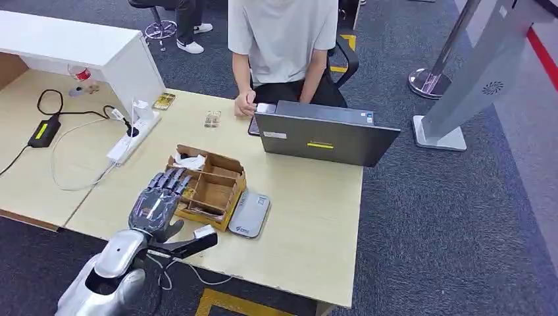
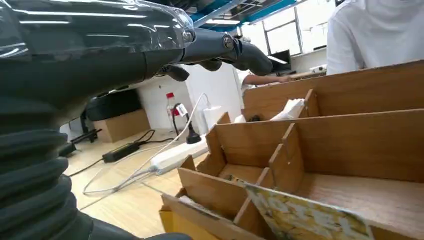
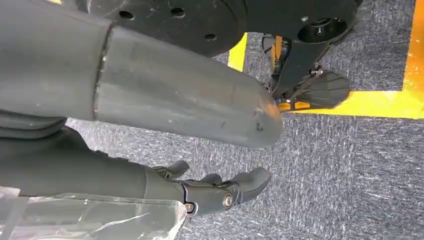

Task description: Pass the card to the sensor for recognition and then transmit it.

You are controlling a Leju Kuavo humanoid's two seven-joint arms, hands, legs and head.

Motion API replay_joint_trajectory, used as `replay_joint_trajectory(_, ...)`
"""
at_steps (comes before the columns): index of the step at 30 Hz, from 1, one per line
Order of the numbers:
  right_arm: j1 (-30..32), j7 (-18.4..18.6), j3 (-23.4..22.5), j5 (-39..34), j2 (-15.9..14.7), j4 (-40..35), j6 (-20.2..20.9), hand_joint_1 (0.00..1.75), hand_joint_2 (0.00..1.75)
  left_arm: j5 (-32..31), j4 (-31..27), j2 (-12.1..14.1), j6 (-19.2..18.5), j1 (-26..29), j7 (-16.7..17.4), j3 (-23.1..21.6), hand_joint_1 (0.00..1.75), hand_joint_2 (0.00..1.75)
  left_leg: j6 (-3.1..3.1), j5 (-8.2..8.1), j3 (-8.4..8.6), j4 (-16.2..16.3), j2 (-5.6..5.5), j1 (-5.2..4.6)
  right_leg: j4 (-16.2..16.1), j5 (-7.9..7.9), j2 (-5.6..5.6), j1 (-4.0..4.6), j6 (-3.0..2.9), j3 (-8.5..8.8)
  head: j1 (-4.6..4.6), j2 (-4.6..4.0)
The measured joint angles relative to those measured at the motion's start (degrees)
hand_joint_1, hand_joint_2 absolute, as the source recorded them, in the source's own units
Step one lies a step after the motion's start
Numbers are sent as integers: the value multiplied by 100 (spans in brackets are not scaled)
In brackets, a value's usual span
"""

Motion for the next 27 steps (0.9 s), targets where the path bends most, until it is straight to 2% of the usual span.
replay_joint_trajectory(11, -10, 76, 0, 59, 0, 0, -17, 0, 0, -72, 203, -212, 44, -122, 0, 0, 0, 175, 0, 0, 0, 0, 1, 1, 1, 0, 1, 1, -1, -2, 0, 0)
replay_joint_trajectory(27, -10, 68, 0, 116, 0, 0, 2, 0, 0, -70, 210, -279, 52, -128, 2, 0, 0, 175, 0, 0, -1, 0, 1, 1, 1, 0, 1, 1, -1, -1, 0, 0)
